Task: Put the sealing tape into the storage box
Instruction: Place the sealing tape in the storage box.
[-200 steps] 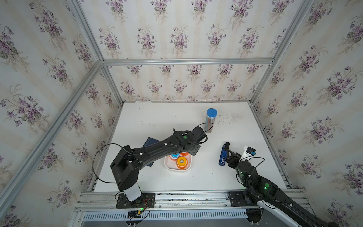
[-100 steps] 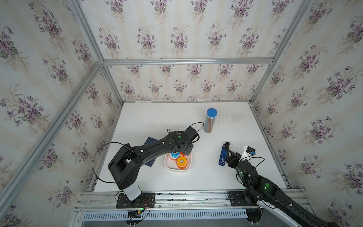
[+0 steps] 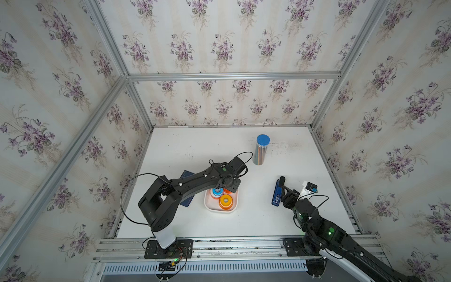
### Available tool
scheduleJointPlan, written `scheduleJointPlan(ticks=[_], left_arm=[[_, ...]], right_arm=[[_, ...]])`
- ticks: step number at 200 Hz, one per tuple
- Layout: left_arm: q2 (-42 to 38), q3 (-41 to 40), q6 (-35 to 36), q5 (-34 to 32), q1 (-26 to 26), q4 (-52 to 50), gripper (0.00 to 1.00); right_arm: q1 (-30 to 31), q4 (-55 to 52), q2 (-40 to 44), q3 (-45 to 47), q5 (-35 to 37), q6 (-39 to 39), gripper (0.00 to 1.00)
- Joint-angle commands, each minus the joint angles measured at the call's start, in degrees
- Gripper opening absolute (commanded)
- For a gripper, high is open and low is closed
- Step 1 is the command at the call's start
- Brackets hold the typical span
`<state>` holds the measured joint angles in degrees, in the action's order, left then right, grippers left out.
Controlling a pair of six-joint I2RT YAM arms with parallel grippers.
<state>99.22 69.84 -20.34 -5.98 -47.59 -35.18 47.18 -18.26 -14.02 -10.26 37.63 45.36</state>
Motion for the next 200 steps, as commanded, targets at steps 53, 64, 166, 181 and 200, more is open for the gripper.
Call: scheduleJointPlan(ticks=[53, 64, 166, 181, 200], left_arm=[[-3.09, 0.21, -0.22, -2.17, 0.13, -0.85, 0.73], [-3.84, 0.22, -0.04, -3.02, 0.13, -1.18, 0.73], [-8.7, -6.05, 0.8, 2.34, -0.01, -2.12, 0.7], [-8.71, -6.72, 0.85, 2.55, -0.05, -2.01, 0.7], [-8.29, -7.21, 1.07, 2.41, -0.12, -1.52, 0.7]], right_arm=[[0.03, 0.59, -0.13, 0.15, -0.27, -0.14, 0.66], [0.05, 0.63, -0.11, 0.15, -0.27, -0.19, 0.66], [0.02, 0.58, -0.04, 0.15, -0.32, -0.19, 0.67], [0.02, 0.54, -0.04, 0.15, -0.34, -0.16, 0.67], [0.02, 0.51, -0.04, 0.15, -0.27, -0.19, 0.67]])
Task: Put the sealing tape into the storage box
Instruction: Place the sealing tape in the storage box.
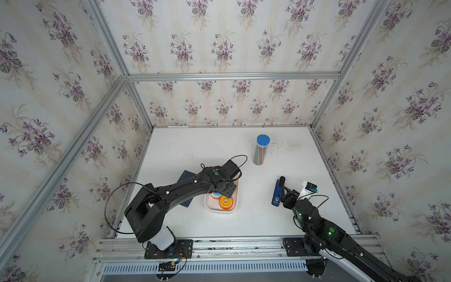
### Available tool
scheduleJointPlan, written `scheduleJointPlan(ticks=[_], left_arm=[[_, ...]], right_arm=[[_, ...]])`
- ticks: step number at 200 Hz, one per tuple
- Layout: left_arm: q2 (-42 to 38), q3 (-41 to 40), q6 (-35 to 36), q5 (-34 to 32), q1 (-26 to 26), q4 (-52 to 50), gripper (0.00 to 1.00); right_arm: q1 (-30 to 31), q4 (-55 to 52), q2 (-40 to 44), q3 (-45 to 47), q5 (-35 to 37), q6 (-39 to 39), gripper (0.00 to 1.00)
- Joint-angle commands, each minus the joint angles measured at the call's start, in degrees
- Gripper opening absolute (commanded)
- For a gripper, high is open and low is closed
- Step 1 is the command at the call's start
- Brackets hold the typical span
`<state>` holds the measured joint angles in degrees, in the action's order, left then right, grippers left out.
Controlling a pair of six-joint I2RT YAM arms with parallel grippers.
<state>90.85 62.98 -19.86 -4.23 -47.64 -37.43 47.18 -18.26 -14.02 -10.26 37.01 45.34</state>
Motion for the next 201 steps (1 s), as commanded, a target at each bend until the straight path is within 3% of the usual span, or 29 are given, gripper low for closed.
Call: scheduleJointPlan(ticks=[1, 122, 201], left_arm=[[0.1, -0.33, 0.6, 0.6, -0.04, 0.76, 0.7], [3.01, 2.11, 0.72, -4.64, 1.45, 1.48, 0.69], [-0.23, 0.0, 1.31, 0.8, 2.02, 4.15, 0.7]], right_arm=[[0.02, 0.51, -0.04, 0.15, 0.34, -0.17, 0.67], [0.05, 0.56, -0.13, 0.15, 0.19, -0.16, 0.67], [0.02, 0.6, -0.11, 0.18, 0.25, -0.14, 0.67]])
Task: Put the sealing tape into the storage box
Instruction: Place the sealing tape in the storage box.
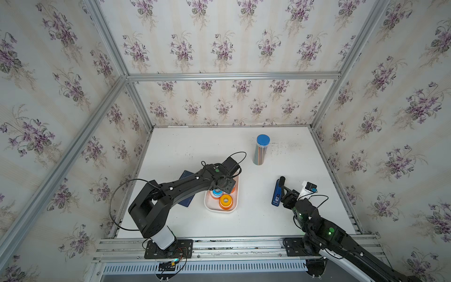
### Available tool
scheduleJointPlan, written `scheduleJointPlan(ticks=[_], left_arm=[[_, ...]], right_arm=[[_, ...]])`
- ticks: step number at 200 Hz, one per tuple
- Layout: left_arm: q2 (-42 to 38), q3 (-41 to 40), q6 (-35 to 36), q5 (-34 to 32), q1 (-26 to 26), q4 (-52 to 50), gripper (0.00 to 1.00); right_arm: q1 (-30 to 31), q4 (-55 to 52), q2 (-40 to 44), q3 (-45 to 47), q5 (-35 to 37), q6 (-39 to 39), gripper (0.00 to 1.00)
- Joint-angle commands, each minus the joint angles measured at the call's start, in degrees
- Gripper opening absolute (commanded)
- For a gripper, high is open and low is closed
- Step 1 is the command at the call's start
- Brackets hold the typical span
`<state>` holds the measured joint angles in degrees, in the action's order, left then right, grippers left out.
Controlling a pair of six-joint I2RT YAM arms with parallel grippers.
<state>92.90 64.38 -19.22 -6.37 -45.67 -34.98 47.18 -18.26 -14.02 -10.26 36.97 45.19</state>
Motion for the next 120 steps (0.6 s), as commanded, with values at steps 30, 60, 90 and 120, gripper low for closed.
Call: scheduleJointPlan(ticks=[30, 60, 90, 120], left_arm=[[-8.61, -5.04, -0.13, 2.0, 0.05, 3.13, 0.81], [-19.42, -8.8, -1.25, -4.15, 0.25, 3.1, 1.0], [-30.96, -13.31, -3.24, -14.26, 2.49, 3.42, 1.0], [-42.01, -20.17, -4.05, -23.64, 7.77, 6.75, 1.0]], right_arm=[[0.06, 0.68, -0.22, 0.16, 0.35, -0.1, 0.67], [0.0, 0.88, -0.26, 0.24, 0.47, -0.18, 0.67], [0.02, 2.07, -0.6, 0.08, 0.29, -1.73, 0.71], [0.02, 8.13, -1.32, -0.98, 1.04, -9.98, 0.77]])
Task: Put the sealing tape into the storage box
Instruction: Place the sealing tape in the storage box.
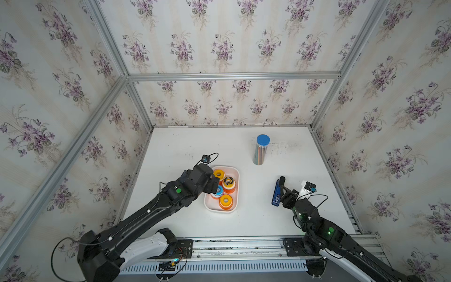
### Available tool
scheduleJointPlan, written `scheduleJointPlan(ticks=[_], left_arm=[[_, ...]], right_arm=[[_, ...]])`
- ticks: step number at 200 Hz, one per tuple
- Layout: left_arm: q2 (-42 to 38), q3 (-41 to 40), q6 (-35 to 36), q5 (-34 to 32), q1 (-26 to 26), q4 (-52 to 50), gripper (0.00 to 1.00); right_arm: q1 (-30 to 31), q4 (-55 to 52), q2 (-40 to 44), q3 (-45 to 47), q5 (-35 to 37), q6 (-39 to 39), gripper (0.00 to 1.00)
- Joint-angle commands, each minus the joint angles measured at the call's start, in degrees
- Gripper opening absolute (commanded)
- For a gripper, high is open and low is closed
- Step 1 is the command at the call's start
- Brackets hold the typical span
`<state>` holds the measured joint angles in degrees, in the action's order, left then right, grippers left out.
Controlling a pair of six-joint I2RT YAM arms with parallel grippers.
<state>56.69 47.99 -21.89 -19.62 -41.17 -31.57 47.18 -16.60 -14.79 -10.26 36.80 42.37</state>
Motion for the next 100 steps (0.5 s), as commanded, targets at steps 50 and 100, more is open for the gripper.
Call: scheduleJointPlan(ticks=[50, 100], left_arm=[[-19.43, -22.37, 12.88, -14.83, 12.14, 25.54, 1.0], [-17.34, -34.45, 18.32, -9.74, 22.67, 42.62, 1.0]], right_arm=[[-2.52, 28.23, -10.64, -2.06, 9.74, -29.01, 1.0], [-28.1, 40.8, -24.51, 0.48, -7.61, -29.04, 1.0]])
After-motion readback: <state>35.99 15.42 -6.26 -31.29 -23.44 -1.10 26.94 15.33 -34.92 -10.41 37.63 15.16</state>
